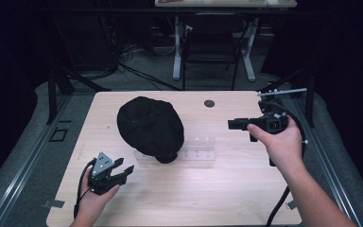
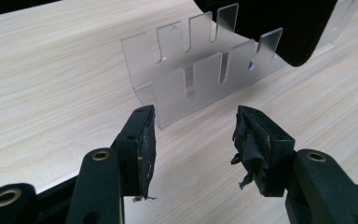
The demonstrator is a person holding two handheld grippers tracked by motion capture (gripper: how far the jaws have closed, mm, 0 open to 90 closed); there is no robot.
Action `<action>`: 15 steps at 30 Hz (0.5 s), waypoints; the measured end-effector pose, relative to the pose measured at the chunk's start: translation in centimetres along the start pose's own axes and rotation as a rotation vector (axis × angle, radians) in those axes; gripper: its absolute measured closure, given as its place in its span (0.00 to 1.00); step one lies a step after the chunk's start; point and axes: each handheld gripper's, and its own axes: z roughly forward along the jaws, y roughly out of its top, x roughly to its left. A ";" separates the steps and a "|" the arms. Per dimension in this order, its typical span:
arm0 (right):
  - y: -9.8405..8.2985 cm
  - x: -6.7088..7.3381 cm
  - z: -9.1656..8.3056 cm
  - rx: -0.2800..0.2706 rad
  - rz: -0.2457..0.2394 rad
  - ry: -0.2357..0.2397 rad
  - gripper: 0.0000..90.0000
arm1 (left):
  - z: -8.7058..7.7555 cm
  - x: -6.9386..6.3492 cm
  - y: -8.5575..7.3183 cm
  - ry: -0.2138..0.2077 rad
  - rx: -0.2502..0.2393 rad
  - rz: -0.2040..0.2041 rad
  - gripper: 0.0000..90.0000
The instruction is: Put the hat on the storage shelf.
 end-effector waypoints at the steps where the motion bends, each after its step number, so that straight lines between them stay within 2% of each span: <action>1: -0.3 -0.1 0.0 -0.001 -0.006 -0.001 0.72 | 0.0 0.0 -0.1 0.001 0.002 -0.006 0.54; 4: -1.6 -0.5 -0.1 -0.011 -0.026 -0.010 0.71 | 0.2 0.1 -0.3 -0.001 0.001 -0.009 0.54; 9: -3.6 -1.2 0.2 -0.030 -0.030 -0.021 0.70 | 0.4 0.1 -0.5 -0.006 0.005 -0.001 0.54; 12: -5.1 -1.3 0.7 -0.036 -0.053 -0.052 0.69 | 0.4 0.2 -0.6 -0.010 0.005 -0.006 0.54; 15: -6.5 -1.4 1.6 -0.018 -0.081 -0.094 0.69 | 0.4 0.2 -0.7 -0.013 0.005 -0.013 0.54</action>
